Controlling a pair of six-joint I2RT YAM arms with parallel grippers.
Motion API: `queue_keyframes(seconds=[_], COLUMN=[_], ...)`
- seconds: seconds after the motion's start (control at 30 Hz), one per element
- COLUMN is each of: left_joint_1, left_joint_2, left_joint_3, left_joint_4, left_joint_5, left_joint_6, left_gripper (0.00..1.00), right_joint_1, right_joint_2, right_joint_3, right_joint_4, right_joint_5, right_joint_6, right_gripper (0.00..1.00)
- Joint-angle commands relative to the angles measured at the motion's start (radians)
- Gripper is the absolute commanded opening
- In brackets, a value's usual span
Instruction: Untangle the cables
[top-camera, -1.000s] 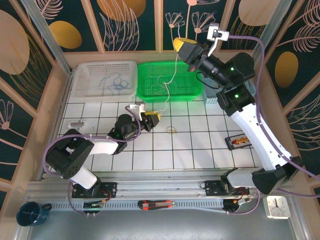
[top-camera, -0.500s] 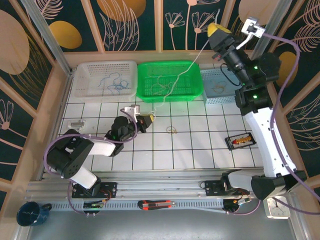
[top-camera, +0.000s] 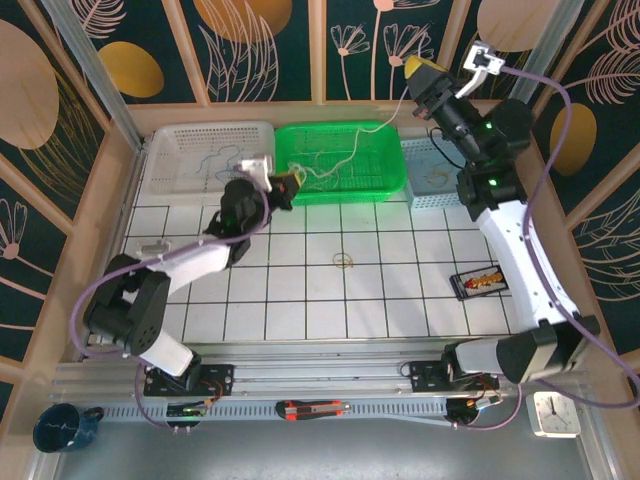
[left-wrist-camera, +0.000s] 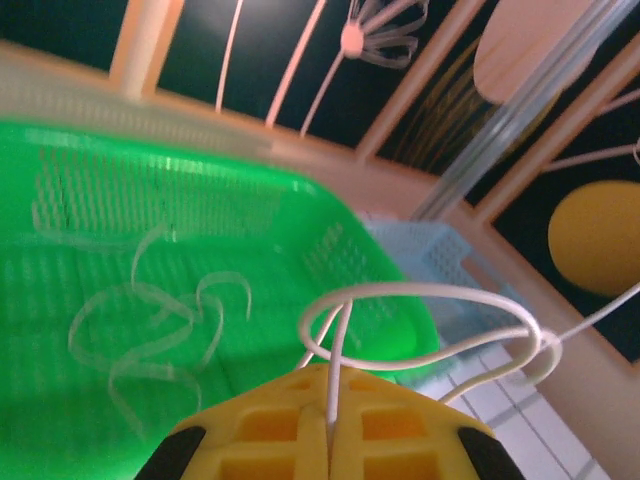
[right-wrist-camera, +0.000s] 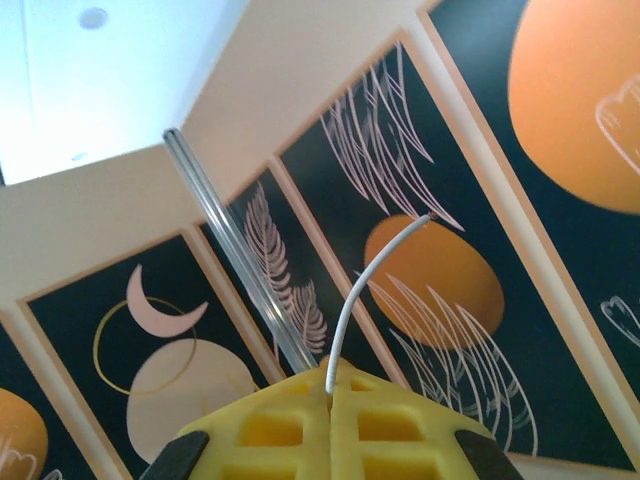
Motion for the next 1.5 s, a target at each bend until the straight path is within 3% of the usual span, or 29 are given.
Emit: queue_keyframes(seconds=[0.0, 0.07, 0.17, 0.27, 0.4, 0.43, 0.67, 0.7, 0.73, 0.8, 0.87, 0.97, 1.2, 1.47], left_joint_1=[0.033, 0.053, 0.079, 0.085, 0.085, 0.085, 0.085, 0.085, 0.085, 0.085, 0.085, 0.085, 0.086, 0.084], left_joint_2=[0.111, 0.199, 0.312, 0.383, 0.353, 0.336, 0.184, 0.157, 0.135, 0.077, 0.028, -0.043, -0.162, -0.239], left_joint_3=[0.187, 0.306, 0.491, 0.627, 0.618, 0.600, 0.439, 0.412, 0.387, 0.341, 0.295, 0.221, 0.093, -0.104], left_joint_4=[-0.179, -0.237, -0.357, -0.485, -0.522, -0.523, -0.499, -0.486, -0.474, -0.453, -0.435, -0.413, -0.377, -0.269], left_joint_5=[0.024, 0.041, 0.071, 0.097, 0.113, 0.115, 0.153, 0.159, 0.162, 0.165, 0.169, 0.164, 0.140, 0.150], left_joint_6=[0.059, 0.054, 0.056, 0.075, 0.069, 0.070, 0.055, 0.044, 0.035, 0.016, 0.001, -0.016, -0.027, -0.098], left_gripper=[0.00, 0.00, 0.21, 0.51, 0.96, 0.99, 0.99, 0.99, 0.99, 0.99, 0.99, 0.99, 0.99, 0.99], right_joint_1=[0.007, 0.011, 0.010, 0.010, 0.012, 0.011, 0.035, 0.043, 0.052, 0.068, 0.091, 0.110, 0.127, 0.174], right_joint_2=[0.057, 0.105, 0.221, 0.384, 0.576, 0.604, 0.692, 0.700, 0.707, 0.742, 0.806, 0.821, 0.649, 0.289], right_joint_3=[0.019, 0.028, 0.087, 0.208, 0.388, 0.413, 0.463, 0.469, 0.478, 0.542, 0.677, 0.731, 0.501, -0.137], right_joint_4=[0.066, 0.088, 0.114, 0.099, 0.024, 0.006, -0.136, -0.169, -0.202, -0.314, -0.497, -0.602, -0.531, -0.330], right_joint_5=[0.006, 0.033, 0.096, 0.118, 0.087, 0.080, 0.051, 0.054, 0.063, 0.087, 0.172, 0.251, 0.280, 0.225], right_joint_6=[0.000, -0.017, -0.045, -0.074, -0.085, -0.084, -0.159, -0.183, -0.203, -0.249, -0.317, -0.366, -0.321, -0.216], right_gripper=[0.00, 0.00, 0.00, 0.00, 0.00, 0.00, 0.00, 0.04, 0.12, 0.39, 0.58, 0.69, 0.70, 0.63])
